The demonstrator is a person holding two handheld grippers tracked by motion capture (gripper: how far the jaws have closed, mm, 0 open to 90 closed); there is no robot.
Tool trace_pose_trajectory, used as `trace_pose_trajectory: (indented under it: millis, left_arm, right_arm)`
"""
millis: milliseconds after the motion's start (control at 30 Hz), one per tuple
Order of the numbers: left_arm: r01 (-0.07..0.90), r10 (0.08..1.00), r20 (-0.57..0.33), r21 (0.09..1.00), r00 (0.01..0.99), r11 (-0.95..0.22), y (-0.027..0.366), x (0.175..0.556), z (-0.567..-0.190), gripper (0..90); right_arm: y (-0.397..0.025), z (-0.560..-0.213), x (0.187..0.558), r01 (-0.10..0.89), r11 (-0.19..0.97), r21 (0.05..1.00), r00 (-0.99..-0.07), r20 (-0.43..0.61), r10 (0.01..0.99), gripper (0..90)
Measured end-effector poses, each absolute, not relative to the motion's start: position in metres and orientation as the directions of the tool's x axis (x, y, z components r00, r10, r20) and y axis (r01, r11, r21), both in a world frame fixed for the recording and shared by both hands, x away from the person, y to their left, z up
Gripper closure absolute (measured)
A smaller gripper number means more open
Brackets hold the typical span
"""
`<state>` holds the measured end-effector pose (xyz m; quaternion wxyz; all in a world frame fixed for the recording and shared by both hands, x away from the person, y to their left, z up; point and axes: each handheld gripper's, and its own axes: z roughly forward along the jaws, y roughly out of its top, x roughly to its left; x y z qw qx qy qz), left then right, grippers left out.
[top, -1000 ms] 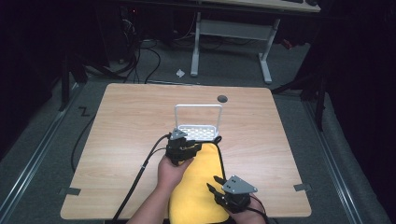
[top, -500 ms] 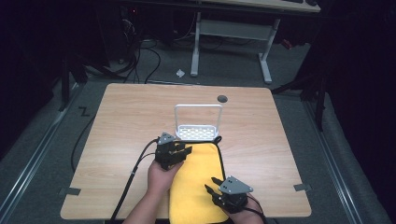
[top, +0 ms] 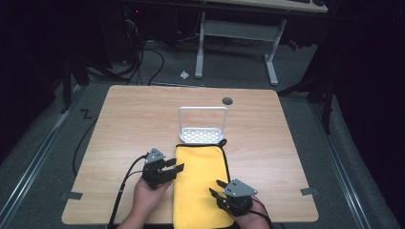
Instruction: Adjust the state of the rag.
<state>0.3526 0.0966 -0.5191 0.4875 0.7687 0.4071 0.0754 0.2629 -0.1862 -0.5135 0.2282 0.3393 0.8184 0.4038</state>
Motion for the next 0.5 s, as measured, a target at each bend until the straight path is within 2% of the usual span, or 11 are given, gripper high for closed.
trace_pose_trajectory:
  millis: [200,400,500]
  left_arm:
    - [0.554,0.715,-0.218,0.786,0.664,-0.275,0.095,0.341,-0.528,51.3]
    - [0.555,0.726,-0.161,0.758,0.669,-0.344,0.087,0.339,-0.535,67.0]
    - [0.56,0.725,-0.17,0.757,0.668,-0.338,0.088,0.339,-0.536,71.2]
  right_arm:
    - [-0.196,-0.516,0.293,0.432,0.414,0.802,-0.636,-0.055,0.77,63.1]
    - [-0.201,-0.524,0.327,0.507,0.421,0.752,-0.58,-0.064,0.812,77.7]
    - [-0.201,-0.528,0.335,0.531,0.433,0.729,-0.58,-0.061,0.812,85.5]
